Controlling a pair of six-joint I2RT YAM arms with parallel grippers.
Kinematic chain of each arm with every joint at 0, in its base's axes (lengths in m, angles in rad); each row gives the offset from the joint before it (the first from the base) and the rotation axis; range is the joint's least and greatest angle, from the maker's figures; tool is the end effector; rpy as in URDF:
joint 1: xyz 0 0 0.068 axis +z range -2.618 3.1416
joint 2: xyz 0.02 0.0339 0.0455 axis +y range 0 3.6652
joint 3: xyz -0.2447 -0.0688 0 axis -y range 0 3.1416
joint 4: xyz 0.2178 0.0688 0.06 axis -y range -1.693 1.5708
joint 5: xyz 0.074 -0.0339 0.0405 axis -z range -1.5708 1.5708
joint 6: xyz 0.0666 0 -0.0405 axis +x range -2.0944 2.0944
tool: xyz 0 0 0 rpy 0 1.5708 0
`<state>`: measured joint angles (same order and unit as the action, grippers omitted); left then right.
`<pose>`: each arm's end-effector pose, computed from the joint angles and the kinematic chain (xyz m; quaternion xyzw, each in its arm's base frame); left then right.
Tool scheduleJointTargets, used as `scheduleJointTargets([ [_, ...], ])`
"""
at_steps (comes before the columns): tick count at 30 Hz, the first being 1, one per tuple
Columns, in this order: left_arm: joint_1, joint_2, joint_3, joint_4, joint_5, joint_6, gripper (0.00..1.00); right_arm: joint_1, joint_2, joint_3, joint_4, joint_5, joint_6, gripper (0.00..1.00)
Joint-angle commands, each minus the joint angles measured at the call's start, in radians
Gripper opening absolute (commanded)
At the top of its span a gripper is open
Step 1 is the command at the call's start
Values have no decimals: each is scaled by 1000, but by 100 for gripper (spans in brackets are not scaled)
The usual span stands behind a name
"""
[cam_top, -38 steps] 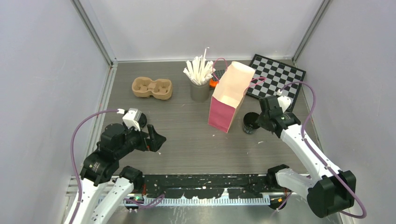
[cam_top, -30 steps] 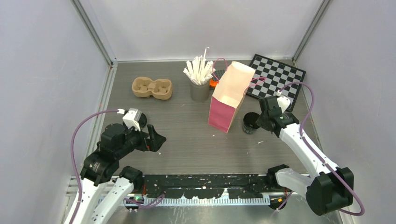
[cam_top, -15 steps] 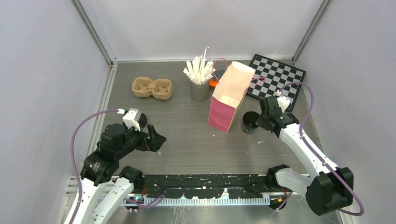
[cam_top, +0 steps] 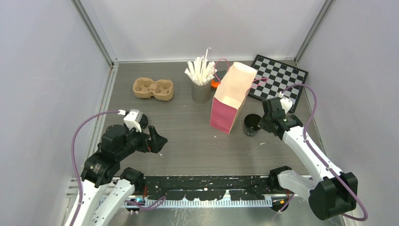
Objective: Pack the takeout coffee
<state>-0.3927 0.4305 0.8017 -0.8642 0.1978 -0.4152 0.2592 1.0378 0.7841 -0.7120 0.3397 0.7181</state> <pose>0.0888 -0.0510 0.2846 0.0411 0.8546 -0.2787 0.4363 0.1984 0.0296 0.2152 0.2630 0.9047 -0.0046 0.3350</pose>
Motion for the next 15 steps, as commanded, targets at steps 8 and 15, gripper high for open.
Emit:
scheduleJointTargets([
  [8,-2,1,-6,48,-4,-2,100,-5,-43,14,-28,-25,24,0],
  [15,-2,-1,-7,48,-6,-2,100,-5,-95,15,-34,-21,36,0],
])
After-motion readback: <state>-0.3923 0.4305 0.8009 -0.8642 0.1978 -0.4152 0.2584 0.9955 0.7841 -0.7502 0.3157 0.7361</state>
